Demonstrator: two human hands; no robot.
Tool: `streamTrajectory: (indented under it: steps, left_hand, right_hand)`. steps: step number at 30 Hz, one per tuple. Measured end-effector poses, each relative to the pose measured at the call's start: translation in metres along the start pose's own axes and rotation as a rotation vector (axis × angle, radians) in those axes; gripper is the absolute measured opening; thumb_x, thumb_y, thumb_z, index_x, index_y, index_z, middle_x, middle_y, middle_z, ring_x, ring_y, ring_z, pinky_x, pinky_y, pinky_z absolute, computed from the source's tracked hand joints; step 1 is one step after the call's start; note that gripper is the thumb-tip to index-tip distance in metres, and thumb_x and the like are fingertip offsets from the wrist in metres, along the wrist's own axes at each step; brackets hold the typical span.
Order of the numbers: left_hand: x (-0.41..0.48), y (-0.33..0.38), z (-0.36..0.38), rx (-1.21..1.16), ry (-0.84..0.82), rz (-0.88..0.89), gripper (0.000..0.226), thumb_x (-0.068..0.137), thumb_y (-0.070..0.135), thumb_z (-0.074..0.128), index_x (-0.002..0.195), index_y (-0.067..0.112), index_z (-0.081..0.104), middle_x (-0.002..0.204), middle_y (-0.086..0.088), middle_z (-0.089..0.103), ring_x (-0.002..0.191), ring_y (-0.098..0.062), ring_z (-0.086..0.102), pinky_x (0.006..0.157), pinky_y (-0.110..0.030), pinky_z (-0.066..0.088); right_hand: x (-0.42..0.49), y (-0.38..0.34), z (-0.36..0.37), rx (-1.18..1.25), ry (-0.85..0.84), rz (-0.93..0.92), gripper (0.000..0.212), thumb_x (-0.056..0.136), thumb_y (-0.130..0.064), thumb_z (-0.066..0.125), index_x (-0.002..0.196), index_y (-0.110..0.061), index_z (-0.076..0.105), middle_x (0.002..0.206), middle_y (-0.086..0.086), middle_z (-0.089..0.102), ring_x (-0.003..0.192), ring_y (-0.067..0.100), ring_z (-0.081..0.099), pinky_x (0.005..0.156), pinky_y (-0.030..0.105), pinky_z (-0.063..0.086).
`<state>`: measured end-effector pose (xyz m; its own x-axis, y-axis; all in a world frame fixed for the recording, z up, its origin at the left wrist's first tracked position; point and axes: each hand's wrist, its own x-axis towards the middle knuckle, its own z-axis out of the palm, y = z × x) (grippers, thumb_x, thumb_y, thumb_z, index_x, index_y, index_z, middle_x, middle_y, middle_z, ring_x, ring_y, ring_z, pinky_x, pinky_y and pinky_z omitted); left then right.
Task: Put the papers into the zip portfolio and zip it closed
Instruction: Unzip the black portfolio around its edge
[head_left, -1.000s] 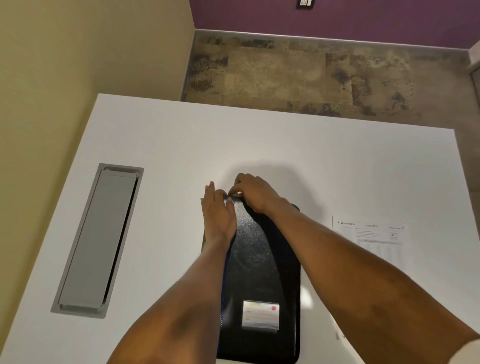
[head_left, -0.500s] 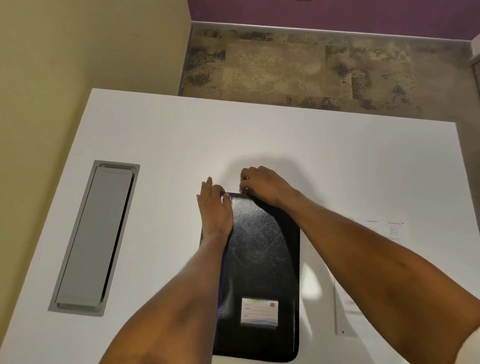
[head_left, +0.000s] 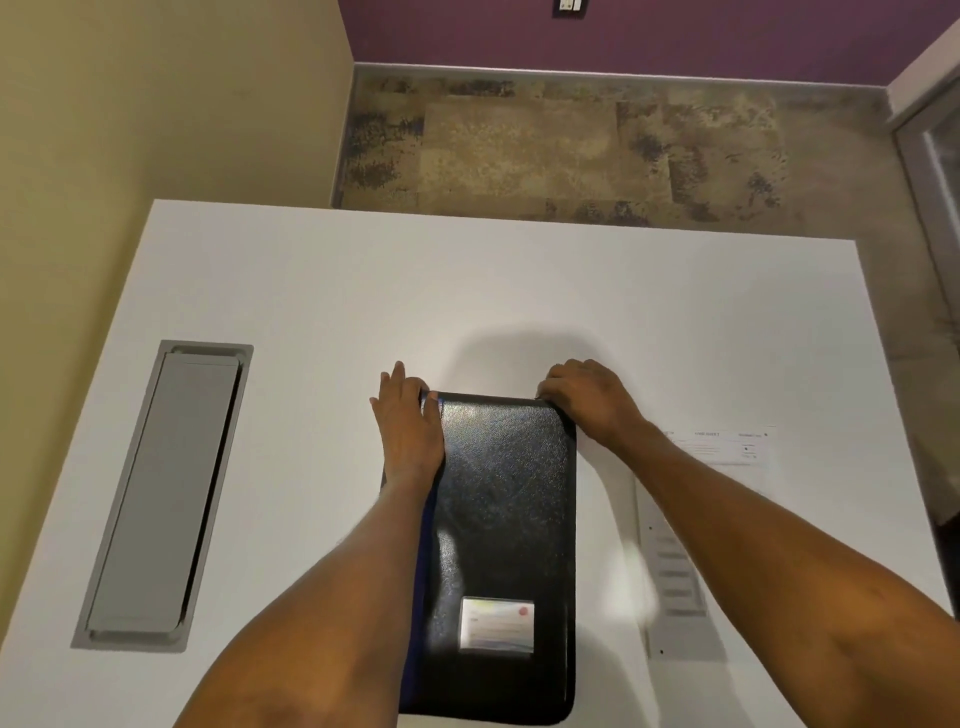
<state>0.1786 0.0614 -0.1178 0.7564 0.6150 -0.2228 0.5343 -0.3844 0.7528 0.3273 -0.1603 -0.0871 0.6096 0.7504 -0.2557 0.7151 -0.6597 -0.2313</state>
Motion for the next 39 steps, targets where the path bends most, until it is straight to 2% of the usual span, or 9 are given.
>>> streamTrajectory:
  steps: [9,14,21,24,27,30,32,36,39]
  left_hand:
    - [-0.004,0.004,0.01,0.021,-0.018,0.0,0.016,0.106,0.008,0.049,0.096,0.016,0.056,0.169,-0.012,0.031,0.162,-0.033,0.008,0.129,-0.047,-0.001]
    - [-0.005,0.001,0.003,-0.018,-0.002,0.003,0.016,0.106,0.007,0.045,0.103,0.012,0.06,0.164,-0.009,0.04,0.162,-0.03,0.012,0.129,-0.052,0.002]
    - [-0.003,-0.001,-0.003,-0.009,0.052,-0.056,0.013,0.106,0.006,0.048,0.109,0.014,0.058,0.159,-0.013,0.043,0.161,-0.034,0.012,0.129,-0.058,0.001]
    - [-0.004,0.006,-0.001,0.086,0.052,-0.073,0.011,0.105,0.006,0.048,0.105,0.015,0.055,0.152,-0.02,0.048,0.158,-0.035,0.019,0.127,-0.063,0.007]
    - [-0.01,0.021,0.005,0.277,0.093,0.047,0.023,0.104,0.01,0.051,0.125,0.004,0.06,0.153,-0.022,0.05,0.154,-0.037,0.032,0.129,-0.055,0.013]
    - [-0.016,0.05,0.024,0.431,-0.025,0.383,0.032,0.107,0.019,0.051,0.13,0.005,0.068,0.147,-0.016,0.06,0.139,-0.034,0.053,0.121,-0.046,0.035]
    - [-0.019,0.072,0.043,0.518,-0.166,0.496,0.032,0.108,0.027,0.05,0.124,0.014,0.073,0.142,-0.005,0.065,0.13,-0.028,0.058,0.111,-0.045,0.038]
    - [-0.027,0.098,0.074,0.613,-0.357,0.556,0.033,0.109,0.033,0.044,0.118,0.026,0.075,0.133,0.006,0.067,0.119,-0.024,0.056,0.097,-0.043,0.034]
    - [-0.029,0.106,0.082,0.608,-0.411,0.518,0.03,0.108,0.029,0.047,0.11,0.02,0.076,0.121,0.001,0.067,0.107,-0.027,0.063,0.092,-0.042,0.045]
  right_hand:
    - [-0.038,0.004,0.016,0.188,0.129,0.165,0.013,0.093,-0.02,0.065,0.1,-0.025,0.075,0.101,-0.007,0.07,0.098,0.018,0.06,0.08,0.036,0.051]
    - [-0.033,0.018,0.01,0.152,0.12,0.098,0.011,0.096,-0.024,0.065,0.096,-0.021,0.076,0.097,-0.004,0.068,0.092,0.02,0.061,0.077,0.037,0.051]
    - [-0.061,0.015,0.022,0.108,0.145,0.194,0.01,0.096,-0.023,0.063,0.099,-0.02,0.072,0.098,-0.004,0.068,0.092,0.019,0.061,0.075,0.037,0.051]
    - [-0.078,-0.001,0.033,0.217,0.181,0.298,0.013,0.1,-0.021,0.061,0.102,-0.016,0.072,0.1,0.0,0.068,0.092,0.02,0.064,0.076,0.039,0.055]
    - [-0.086,-0.017,0.042,0.307,0.201,0.423,0.015,0.101,-0.02,0.058,0.102,-0.013,0.071,0.102,0.003,0.067,0.093,0.022,0.064,0.076,0.041,0.055]
    - [-0.086,-0.027,0.045,0.436,0.25,0.51,0.014,0.099,-0.017,0.057,0.097,-0.01,0.069,0.099,0.005,0.065,0.088,0.025,0.064,0.075,0.041,0.053]
    - [-0.085,-0.031,0.046,0.486,0.275,0.55,0.015,0.099,-0.019,0.057,0.095,-0.01,0.068,0.097,0.005,0.064,0.085,0.025,0.063,0.075,0.043,0.054]
    - [-0.082,-0.036,0.048,0.514,0.311,0.624,0.016,0.099,-0.023,0.053,0.092,-0.015,0.065,0.095,0.002,0.062,0.081,0.022,0.061,0.074,0.046,0.056]
    - [-0.08,-0.036,0.051,0.527,0.311,0.644,0.017,0.101,-0.024,0.052,0.091,-0.016,0.063,0.096,0.002,0.062,0.08,0.023,0.061,0.074,0.047,0.057]
